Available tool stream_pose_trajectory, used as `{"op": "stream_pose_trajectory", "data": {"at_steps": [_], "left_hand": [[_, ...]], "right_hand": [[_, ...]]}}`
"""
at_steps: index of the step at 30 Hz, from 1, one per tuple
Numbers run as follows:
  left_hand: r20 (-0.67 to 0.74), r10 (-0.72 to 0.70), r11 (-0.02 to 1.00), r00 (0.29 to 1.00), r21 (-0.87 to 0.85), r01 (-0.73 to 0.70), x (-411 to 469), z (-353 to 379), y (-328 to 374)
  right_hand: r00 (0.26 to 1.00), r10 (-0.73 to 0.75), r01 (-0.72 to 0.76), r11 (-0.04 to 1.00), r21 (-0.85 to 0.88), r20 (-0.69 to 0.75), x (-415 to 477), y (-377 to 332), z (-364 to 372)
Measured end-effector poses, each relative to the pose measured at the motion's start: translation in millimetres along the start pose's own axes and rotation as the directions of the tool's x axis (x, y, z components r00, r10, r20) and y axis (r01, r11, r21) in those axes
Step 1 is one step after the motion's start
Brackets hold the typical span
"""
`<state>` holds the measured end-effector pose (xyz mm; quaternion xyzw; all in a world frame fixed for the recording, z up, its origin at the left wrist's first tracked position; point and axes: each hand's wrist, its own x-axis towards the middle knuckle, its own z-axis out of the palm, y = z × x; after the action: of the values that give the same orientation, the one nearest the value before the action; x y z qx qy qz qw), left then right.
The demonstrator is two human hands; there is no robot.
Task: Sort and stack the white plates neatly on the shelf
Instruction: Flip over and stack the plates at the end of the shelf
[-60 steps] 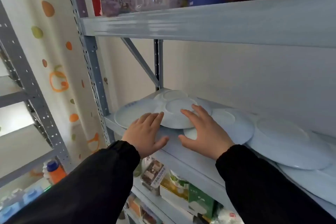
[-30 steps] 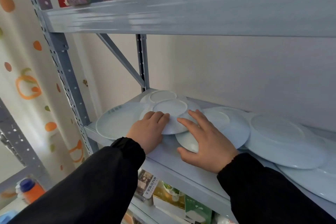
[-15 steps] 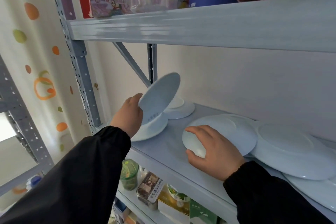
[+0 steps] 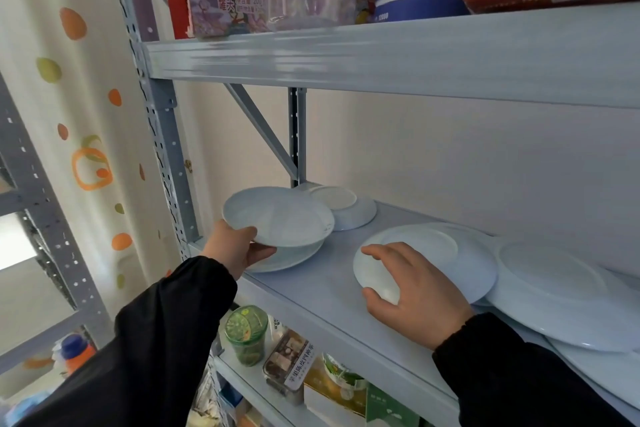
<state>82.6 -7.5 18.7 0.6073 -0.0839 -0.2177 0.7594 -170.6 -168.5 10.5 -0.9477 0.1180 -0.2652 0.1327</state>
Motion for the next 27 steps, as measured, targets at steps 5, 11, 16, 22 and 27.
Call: {"op": "stream_pose_trajectory", "data": {"at_steps": [5,11,16,22,27], "left_hand": [[-0.084,0.034,0.942,0.996,0.334,-0.004,11,1,-2],[0.222,0.219,0.101,0.950,0.963,-0.249,17,-11,-6],[0.299,0.151,0.051,0.942,0.950,-0.309,12,-11,-10],[0.332,0.175,0.040,0.927,0.938,-0.344,6,-12,-12],[0.323,0.232,0.064,0.918,0.936,-0.345,3,-14,-18]], "right_hand": [[1.000,0.011,-0.011,1.000,-0.004,0.000,0,0,-2],[1.000,0.014,-0.014,1.000,-0.009,0.008,0,-1,-2],[1.000,0.014,-0.014,1.000,-0.014,0.008,1,-1,-2],[1.000,0.014,-0.014,1.000,-0.025,0.010,1,-1,-2],[1.000,0.019,-0.018,1.000,-0.014,0.011,0,-1,-1]]}}
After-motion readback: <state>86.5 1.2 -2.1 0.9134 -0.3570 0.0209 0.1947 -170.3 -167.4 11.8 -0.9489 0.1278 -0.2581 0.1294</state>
